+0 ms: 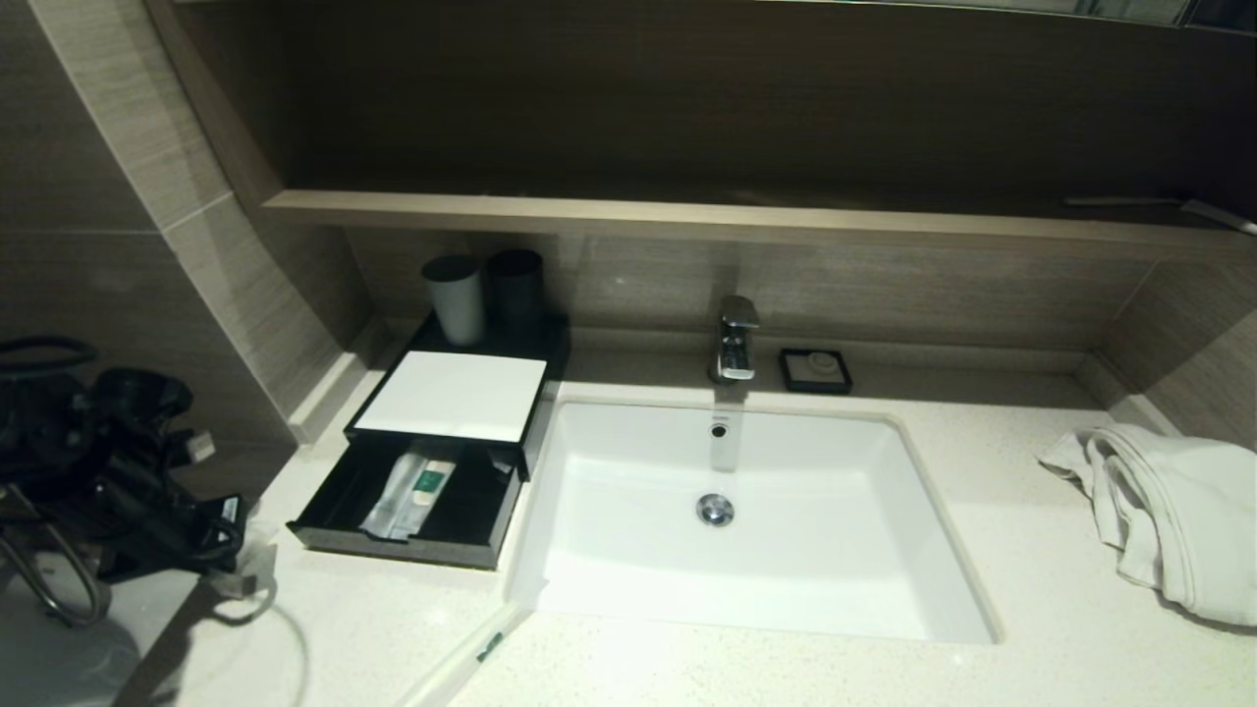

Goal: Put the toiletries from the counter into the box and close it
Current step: Pick up the bathroom toiletry

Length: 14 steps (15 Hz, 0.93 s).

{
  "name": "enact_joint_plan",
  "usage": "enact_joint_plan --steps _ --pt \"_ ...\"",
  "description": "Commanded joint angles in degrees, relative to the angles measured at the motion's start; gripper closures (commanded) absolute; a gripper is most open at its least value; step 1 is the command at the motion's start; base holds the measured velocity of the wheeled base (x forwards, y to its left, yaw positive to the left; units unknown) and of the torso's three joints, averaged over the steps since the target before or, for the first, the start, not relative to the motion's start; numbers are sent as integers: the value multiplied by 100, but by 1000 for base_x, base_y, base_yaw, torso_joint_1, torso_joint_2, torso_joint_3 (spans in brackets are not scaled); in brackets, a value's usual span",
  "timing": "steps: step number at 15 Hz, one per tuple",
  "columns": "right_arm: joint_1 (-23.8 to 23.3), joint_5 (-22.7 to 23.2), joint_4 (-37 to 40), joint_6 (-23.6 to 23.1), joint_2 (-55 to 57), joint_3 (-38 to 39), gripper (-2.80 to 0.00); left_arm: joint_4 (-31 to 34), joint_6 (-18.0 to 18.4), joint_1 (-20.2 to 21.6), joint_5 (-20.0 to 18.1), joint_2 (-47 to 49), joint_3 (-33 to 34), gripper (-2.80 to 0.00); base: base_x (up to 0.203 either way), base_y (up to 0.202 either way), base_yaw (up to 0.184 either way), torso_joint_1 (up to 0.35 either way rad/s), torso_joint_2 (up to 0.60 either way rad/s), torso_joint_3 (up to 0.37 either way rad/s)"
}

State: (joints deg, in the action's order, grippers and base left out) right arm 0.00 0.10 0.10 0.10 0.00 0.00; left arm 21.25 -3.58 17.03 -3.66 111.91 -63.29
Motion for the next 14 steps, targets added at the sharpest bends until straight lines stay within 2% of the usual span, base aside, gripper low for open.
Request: enact_joint_plan --steps 1,6,10,12,14 --pt "0 7 -1 -1 0 0 0 11 -9 8 -3 -214 40 0 0 0 0 0 0 0" --pt "0 -1 -1 -1 0 0 0 30 -5 2 -332 -774 220 0 0 0 0 0 0 0" --pt "0 -1 -1 -1 0 0 0 21 34 -40 -364 -1151 163 0 0 0 0 0 0 0" --pt "0 -1 -1 -1 0 0 0 21 40 -183 -381 -1305 49 0 0 0 0 0 0 0" --pt "0 -1 -1 -1 0 0 0 20 45 -654 -365 -1509 3 0 0 0 0 0 0 0"
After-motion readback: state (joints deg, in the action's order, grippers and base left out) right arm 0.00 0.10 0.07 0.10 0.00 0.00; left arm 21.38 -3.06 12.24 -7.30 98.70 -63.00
